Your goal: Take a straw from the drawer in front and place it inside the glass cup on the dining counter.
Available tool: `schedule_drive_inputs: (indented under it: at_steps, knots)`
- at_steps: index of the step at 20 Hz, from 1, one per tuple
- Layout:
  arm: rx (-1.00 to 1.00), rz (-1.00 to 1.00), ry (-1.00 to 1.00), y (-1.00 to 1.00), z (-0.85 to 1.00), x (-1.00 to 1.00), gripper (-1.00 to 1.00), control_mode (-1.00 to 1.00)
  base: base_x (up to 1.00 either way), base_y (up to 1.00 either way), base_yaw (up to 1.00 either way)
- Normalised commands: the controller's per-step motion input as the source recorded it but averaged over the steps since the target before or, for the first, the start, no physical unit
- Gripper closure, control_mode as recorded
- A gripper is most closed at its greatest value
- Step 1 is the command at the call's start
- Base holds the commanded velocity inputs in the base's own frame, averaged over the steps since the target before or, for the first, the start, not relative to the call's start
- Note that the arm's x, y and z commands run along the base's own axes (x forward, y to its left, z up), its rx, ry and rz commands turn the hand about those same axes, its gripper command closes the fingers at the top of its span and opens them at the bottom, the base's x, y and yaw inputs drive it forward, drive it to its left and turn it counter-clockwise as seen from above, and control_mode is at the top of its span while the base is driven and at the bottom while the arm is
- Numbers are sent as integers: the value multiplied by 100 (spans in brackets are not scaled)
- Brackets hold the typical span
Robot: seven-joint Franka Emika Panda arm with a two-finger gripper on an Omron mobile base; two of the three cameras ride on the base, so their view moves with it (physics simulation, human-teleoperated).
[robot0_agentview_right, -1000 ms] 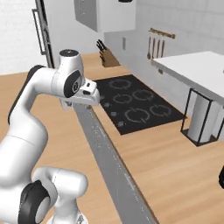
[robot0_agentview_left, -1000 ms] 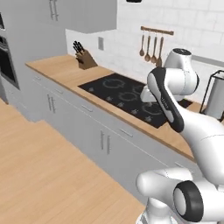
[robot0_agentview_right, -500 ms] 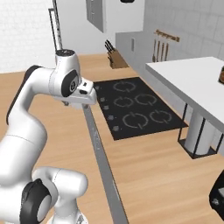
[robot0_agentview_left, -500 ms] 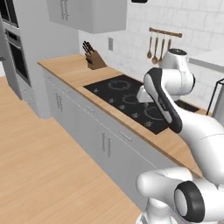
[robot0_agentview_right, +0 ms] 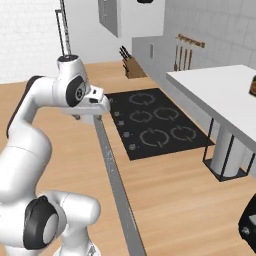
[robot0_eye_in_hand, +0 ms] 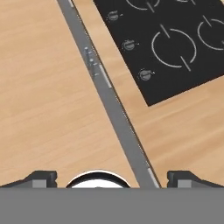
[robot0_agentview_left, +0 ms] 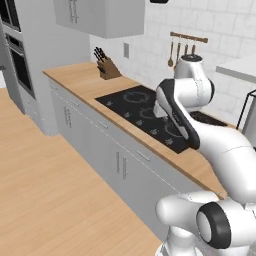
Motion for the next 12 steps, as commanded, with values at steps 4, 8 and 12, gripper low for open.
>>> schedule_drive_inputs:
  at_steps: [4, 8, 12]
  knots:
    - [-35, -4, -7, 59, -21, 11, -100, -100, 0, 0, 0]
    - [-38, -7, -7, 65, -45, 7, -100, -100, 0, 0, 0]
    - [-43, -9, -8, 54, -61, 6, -100, -100, 0, 0, 0]
